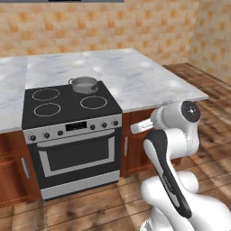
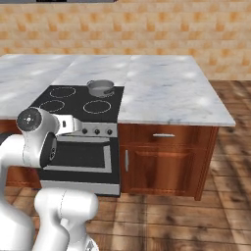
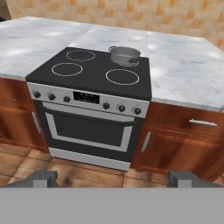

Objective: Move the pot and pan from the stove into the sink.

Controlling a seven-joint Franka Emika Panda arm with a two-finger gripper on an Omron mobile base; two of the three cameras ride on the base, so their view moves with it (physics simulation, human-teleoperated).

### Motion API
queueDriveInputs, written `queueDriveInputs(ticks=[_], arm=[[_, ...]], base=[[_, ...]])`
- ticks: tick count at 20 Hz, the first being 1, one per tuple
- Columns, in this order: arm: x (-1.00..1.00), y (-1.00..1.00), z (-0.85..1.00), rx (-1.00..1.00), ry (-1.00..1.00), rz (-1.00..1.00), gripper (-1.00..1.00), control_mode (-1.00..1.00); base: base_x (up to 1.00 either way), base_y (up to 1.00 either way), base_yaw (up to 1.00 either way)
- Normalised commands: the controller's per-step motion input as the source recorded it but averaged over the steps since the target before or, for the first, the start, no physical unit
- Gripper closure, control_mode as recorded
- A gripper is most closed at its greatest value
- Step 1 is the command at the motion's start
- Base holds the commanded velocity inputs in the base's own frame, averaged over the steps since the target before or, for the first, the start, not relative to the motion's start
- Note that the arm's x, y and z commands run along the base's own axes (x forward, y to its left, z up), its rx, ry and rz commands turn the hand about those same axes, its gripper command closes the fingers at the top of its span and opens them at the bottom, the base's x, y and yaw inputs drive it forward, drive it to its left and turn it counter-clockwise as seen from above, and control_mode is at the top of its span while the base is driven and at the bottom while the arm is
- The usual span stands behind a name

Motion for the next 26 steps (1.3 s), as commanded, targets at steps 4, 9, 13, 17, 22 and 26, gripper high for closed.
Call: queueDriveInputs(ticks=[4,9,13,17,22,26], arm=[[0.00,0.00,0.00,0.00,0.00,0.00,-1.00,1.00],[0.00,0.00,0.00,0.00,0.00,0.00,-1.00,1.00],[0.00,0.00,0.00,0.00,0.00,0.00,-1.00,1.00],[0.00,0.00,0.00,0.00,0.00,0.00,-1.00,1.00],[0.00,0.00,0.00,0.00,0.00,0.00,-1.00,1.00],[0.00,0.00,0.00,0.00,0.00,0.00,-1.00,1.00]], base=[[0.44,0.04,-0.01],[0.68,0.07,0.00],[0.79,0.09,0.00],[0.72,0.08,0.00],[0.63,0.04,0.00],[0.55,0.00,0.00]])
